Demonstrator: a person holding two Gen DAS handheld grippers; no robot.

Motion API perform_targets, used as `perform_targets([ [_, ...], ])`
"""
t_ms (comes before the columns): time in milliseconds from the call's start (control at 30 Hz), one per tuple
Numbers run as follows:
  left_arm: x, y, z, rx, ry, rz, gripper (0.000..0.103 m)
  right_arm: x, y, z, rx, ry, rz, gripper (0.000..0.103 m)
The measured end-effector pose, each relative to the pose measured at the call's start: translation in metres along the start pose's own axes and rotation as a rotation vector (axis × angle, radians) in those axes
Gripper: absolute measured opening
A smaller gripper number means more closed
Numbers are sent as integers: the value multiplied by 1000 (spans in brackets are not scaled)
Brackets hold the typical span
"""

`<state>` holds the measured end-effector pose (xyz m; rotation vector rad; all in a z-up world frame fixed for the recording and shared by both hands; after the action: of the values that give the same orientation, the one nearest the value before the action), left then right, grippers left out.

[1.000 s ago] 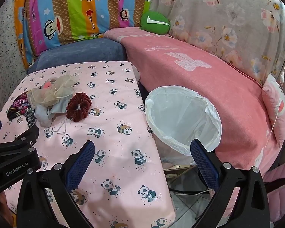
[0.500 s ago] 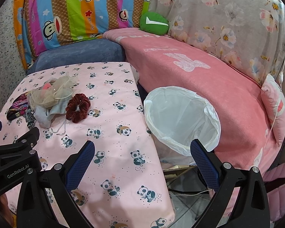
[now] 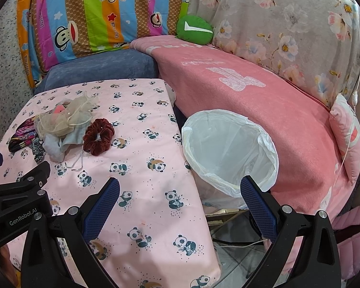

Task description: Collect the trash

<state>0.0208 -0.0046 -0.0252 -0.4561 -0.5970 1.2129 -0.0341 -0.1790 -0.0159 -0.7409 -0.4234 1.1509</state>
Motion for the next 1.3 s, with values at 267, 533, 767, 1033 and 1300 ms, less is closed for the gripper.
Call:
perform_targets([
  [267,0,0,-1,-4,1,-1,95,-1,1,4,-6,8,0,96],
  [533,-1,-1,-1,-5,2,0,95,0,1,4,-8,9,0,96],
  [767,-1,-1,-2,-5,2,-1,95,0,1,4,-8,9,1,96],
  [1033,0,0,-1,-6,3,1,95,0,1,4,-9,9,0,96],
  [1300,0,0,-1,-6,3,0,95,0,1,5,-9,11,0,96],
])
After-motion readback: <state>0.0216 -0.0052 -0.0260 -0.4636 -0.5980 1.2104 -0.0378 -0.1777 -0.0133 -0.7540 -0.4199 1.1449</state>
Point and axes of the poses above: each gripper's, at about its wrist camera, not at the fingertips, and z roughly against the way its jaws point, x to its left, y to its underside, the point moved 3 cm from there along -z, roughly the way its jaws point, and after that the axes turned 6 degrees about -z, right-handed, at the moved point
